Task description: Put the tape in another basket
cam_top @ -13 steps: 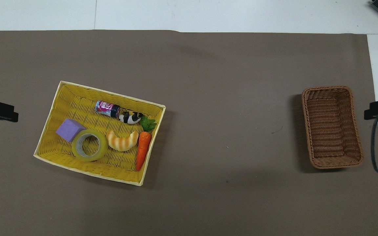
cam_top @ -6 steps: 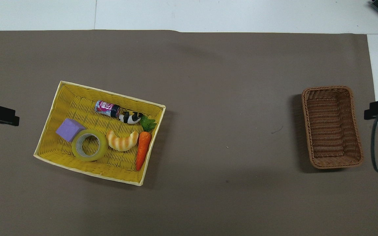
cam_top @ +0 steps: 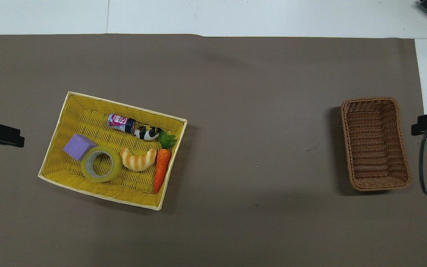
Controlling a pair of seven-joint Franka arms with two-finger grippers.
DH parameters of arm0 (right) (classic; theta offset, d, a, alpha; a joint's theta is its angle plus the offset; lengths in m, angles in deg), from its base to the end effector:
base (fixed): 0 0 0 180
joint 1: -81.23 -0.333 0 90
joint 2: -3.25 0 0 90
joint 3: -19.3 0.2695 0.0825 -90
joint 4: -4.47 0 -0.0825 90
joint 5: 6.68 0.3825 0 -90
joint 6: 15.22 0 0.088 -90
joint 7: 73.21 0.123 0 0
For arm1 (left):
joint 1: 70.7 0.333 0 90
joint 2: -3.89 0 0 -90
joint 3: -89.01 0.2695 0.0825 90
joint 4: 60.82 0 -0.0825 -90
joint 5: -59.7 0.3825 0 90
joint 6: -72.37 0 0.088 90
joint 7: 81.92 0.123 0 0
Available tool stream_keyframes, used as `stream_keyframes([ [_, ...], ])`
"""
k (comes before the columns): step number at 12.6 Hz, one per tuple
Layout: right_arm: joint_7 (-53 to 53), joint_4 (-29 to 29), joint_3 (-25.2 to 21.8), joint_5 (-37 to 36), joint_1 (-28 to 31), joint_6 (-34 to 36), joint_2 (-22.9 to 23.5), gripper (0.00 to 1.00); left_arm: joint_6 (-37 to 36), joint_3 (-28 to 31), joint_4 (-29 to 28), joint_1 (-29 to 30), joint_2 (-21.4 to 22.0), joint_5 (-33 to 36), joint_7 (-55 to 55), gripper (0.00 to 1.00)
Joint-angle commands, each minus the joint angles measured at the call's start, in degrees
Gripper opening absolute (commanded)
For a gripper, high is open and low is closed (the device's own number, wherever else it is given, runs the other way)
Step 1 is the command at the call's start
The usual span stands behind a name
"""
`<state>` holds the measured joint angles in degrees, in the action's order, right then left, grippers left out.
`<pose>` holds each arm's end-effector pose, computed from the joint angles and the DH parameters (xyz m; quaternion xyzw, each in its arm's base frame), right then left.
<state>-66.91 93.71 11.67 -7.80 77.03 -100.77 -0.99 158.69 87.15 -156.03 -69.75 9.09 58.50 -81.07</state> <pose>0.5243 -0.0364 0.6009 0.9963 -0.0854 0.0046 0.0047 0.5200 -0.0116 0.5629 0.9993 -0.0156 -0.0322 0.0090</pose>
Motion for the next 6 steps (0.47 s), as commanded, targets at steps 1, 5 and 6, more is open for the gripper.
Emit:
stream_keyframes([
  [1,0.74,0.5,0.24,0.33,0.15,0.03,-0.77,1.0,3.23,0.38,-4.1,-0.16,2.71,-0.47,0.65,1.0],
  [5,0.56,0.5,0.24,0.33,0.06,0.12,-0.85,1.0,4.9,0.38,-7.87,-0.6,3.59,-0.47,0.3,1.0],
  [6,0.39,0.5,0.33,0.24,-0.02,-0.41,-0.77,1.0,5.78,0.38,-9.62,-0.69,3.77,-0.47,0.21,1.0],
])
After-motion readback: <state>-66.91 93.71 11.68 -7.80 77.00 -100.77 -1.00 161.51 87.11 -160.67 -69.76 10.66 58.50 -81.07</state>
